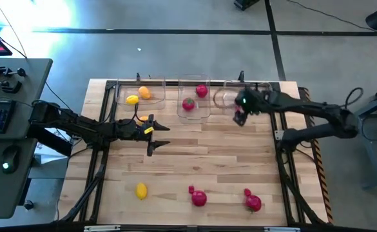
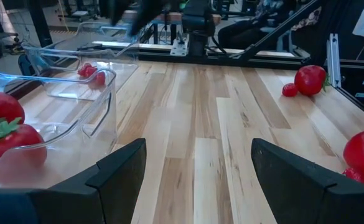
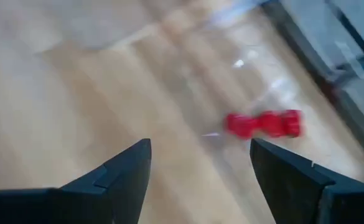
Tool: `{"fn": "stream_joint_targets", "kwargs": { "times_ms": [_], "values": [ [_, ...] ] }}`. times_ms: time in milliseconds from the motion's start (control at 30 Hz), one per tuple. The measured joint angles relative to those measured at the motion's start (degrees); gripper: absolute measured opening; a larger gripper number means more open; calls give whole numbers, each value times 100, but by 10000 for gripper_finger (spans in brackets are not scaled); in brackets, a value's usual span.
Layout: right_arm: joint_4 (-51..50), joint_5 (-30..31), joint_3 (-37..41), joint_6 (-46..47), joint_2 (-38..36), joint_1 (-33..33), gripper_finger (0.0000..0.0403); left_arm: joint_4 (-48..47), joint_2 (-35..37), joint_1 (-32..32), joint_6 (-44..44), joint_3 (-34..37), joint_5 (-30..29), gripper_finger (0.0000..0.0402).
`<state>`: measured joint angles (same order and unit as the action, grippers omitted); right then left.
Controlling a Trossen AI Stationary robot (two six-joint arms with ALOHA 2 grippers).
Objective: Sort produce into baskets
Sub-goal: Put the tomato into the middle transparent bin
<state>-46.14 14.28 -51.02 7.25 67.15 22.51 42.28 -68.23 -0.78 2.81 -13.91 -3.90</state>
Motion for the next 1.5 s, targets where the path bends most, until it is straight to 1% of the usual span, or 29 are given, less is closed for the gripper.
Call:
{"fn": "stream_joint_targets", "kwargs": {
  "times_ms": [100,200,300,433,533,667,800,900,1067,1133,1233,1333,1433,1500],
  "values": [
    [-355,-25,-3,568,-216,-914,266,-1,0,0,0,0,0,278],
    [-627,-153,-3,1409,-231,-1827,266,-2,0,0,0,0,0,278],
    [-554,-201,-3,2014,-124,-2763,266,-2,0,0,0,0,-1,278],
    [260,-113,-3,2305,235,-3867,266,-6,0,0,0,0,-31,278],
    [1087,-97,-3,2377,682,-4431,267,-6,0,0,0,0,-86,278],
    [2082,-104,-3,2657,1326,-4833,267,-4,0,0,-71,0,-260,278],
    [2857,-123,-3,2998,1812,-5119,267,-2,0,0,-271,0,-332,278],
    [3292,-118,-92,3025,2137,-5305,267,-2,0,0,-282,0,-334,278],
    [3033,-79,-905,2852,2879,-5522,267,-13,0,0,-197,0,-334,278],
    [2745,-78,-1331,2859,3226,-5584,269,-15,0,0,-195,0,-334,278],
    [2239,-84,-1967,3081,3690,-5646,287,-21,0,0,-133,0,-334,278],
    [1830,-217,-2532,3267,4070,-5671,313,-25,0,-4,36,0,-332,278],
    [1621,-394,-3057,3282,4346,-5700,333,-43,0,-4,166,0,-332,278],
    [1516,-349,-3380,3277,4452,-5756,342,-43,0,-4,210,0,-332,278]
  ]
}}
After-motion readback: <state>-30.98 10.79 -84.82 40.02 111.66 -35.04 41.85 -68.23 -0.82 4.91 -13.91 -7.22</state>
